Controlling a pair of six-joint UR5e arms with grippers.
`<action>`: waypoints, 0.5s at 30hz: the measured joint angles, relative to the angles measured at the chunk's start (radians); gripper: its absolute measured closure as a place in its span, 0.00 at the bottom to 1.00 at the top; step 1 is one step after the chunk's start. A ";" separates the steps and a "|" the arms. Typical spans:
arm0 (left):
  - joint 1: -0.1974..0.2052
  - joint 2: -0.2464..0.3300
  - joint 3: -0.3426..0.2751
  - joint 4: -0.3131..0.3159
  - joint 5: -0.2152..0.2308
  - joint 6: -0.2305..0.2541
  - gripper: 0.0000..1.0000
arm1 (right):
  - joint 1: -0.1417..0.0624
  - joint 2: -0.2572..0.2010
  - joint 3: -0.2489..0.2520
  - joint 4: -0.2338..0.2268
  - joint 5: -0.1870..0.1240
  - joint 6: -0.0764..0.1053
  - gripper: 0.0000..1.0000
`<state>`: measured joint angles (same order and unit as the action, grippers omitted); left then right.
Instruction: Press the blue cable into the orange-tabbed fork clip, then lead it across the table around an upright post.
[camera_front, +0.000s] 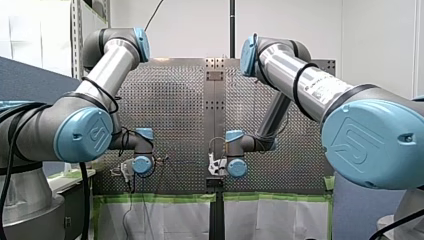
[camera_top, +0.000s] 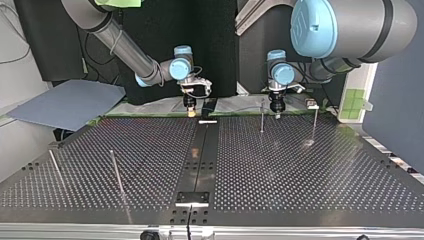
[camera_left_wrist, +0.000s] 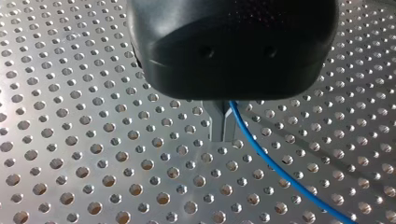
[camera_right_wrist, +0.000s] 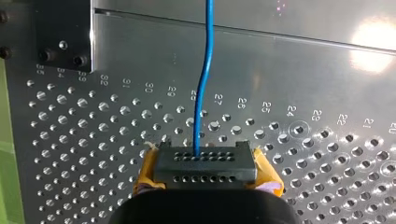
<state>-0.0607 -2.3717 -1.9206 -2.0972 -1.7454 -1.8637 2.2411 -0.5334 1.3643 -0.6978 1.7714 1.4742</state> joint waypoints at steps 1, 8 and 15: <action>0.001 0.000 0.000 -0.001 0.002 0.001 0.89 | -0.001 0.000 -0.001 0.000 -0.002 0.000 1.00; 0.007 0.001 0.000 -0.032 -0.001 0.047 0.29 | -0.003 0.000 -0.002 0.004 -0.011 -0.001 1.00; 0.009 0.001 0.000 -0.093 -0.045 0.110 0.00 | -0.004 0.000 -0.003 0.007 -0.016 -0.001 1.00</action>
<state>-0.0518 -2.3705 -1.9210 -2.1900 -1.7900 -1.7536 2.2375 -0.5332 1.3616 -0.6905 1.7557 1.4730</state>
